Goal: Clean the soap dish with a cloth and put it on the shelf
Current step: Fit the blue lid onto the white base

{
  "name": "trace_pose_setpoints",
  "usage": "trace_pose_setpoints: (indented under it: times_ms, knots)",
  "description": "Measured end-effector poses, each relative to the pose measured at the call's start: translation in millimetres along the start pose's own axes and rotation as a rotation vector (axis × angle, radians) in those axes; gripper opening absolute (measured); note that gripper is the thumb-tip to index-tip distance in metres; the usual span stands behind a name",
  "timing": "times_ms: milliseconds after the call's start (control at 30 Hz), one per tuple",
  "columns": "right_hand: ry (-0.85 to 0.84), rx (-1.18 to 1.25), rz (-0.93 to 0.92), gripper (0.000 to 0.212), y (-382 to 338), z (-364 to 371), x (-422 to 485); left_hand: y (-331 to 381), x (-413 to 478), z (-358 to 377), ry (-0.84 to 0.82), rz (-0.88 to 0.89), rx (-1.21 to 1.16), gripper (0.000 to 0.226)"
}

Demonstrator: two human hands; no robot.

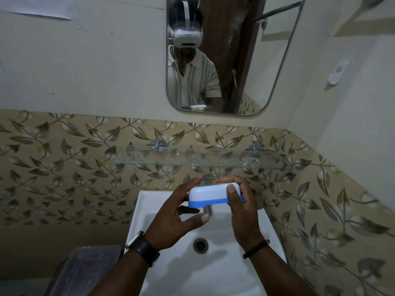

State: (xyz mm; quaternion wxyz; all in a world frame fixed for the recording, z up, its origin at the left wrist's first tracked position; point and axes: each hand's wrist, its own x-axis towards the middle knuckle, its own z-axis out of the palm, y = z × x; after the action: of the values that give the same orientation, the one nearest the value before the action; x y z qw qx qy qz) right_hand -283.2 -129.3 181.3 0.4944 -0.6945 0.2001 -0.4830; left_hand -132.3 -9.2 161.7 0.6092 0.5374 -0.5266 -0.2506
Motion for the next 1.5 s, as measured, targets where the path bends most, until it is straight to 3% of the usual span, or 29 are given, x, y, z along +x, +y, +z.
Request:
trace_pose_setpoints:
  times_ms: [233,367,500,600,767,933,1167,1500]
  knots:
    - [0.01,-0.098,-0.115,0.031,0.5,-5.8,0.2,18.9,4.8,8.0,0.07,-0.015,-0.198,0.052]
    - [0.037,-0.067,-0.141,0.028,2.6,-3.9,-0.5,17.0,5.4,9.4,0.08,-0.024,-0.218,0.052]
    - [0.011,-0.052,-0.162,0.034,9.0,-4.9,-2.1,13.0,7.5,3.6,0.053,0.001,-0.087,0.056]
    - [-0.108,-0.086,-0.175,0.046,5.8,-10.2,5.3,16.0,15.8,-7.1,0.022,0.063,-0.009,0.056]
    - [-0.294,-0.378,-0.331,0.05,-3.4,-25.7,48.9,26.1,50.6,-25.9,0.016,0.22,0.185,0.059]
    - [-0.302,-0.548,-0.377,0.053,-14.3,-30.1,104.1,31.6,101.1,-33.8,0.056,0.321,0.412,0.065]
    - [-0.265,-0.669,-0.368,0.054,3.9,-26.3,163.3,22.4,158.4,-34.4,0.164,0.276,0.618,0.063]
    - [-0.318,-0.714,-0.175,0.051,60.4,-17.0,181.3,-20.1,184.3,-27.7,0.11,0.022,0.813,0.066]
